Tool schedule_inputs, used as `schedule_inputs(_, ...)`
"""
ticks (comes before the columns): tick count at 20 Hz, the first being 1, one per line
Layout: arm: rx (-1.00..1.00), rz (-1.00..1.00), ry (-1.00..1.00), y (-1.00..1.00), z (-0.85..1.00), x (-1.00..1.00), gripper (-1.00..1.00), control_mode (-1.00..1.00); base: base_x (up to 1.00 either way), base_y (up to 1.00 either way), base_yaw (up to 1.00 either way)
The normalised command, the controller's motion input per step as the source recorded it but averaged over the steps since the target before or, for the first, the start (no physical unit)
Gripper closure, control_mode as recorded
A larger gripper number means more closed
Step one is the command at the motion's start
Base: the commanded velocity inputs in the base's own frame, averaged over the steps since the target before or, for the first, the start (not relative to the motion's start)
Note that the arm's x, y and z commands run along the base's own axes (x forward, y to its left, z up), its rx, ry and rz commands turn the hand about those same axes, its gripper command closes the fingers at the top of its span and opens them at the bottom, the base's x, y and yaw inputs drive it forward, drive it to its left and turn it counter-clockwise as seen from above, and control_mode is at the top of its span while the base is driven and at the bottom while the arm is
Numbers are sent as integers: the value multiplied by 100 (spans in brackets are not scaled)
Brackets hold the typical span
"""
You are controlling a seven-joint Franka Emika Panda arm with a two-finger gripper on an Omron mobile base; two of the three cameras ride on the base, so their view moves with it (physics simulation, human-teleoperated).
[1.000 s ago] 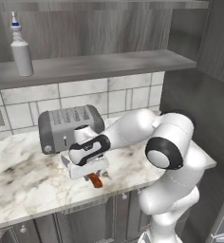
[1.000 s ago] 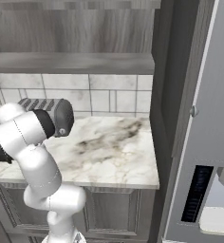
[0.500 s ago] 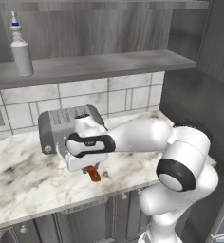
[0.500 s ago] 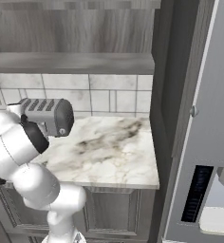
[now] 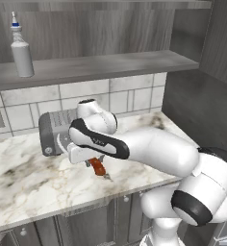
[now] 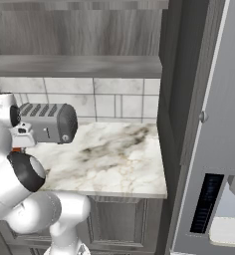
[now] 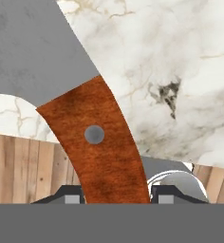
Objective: Move the cutting board and knife to the sink. Then move spray from the cabinet to the counter.
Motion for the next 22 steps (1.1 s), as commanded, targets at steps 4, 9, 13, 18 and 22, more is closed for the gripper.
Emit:
schedule_inputs(4, 0, 0, 0, -21, 71, -50, 100, -100, 0, 0, 0)
schedule_inputs(9, 0, 0, 0, -15, 48, -44, 100, -100, 0, 0, 0)
schedule_inputs(13, 0, 0, 0, -4, 36, -21, 100, -100, 0, 0, 0)
schedule_inputs(18, 0, 0, 0, -9, 28, -6, 100, -100, 0, 0, 0)
schedule_inputs(22, 0, 0, 0, -1, 6, -1, 100, 100, -14, 0, 0)
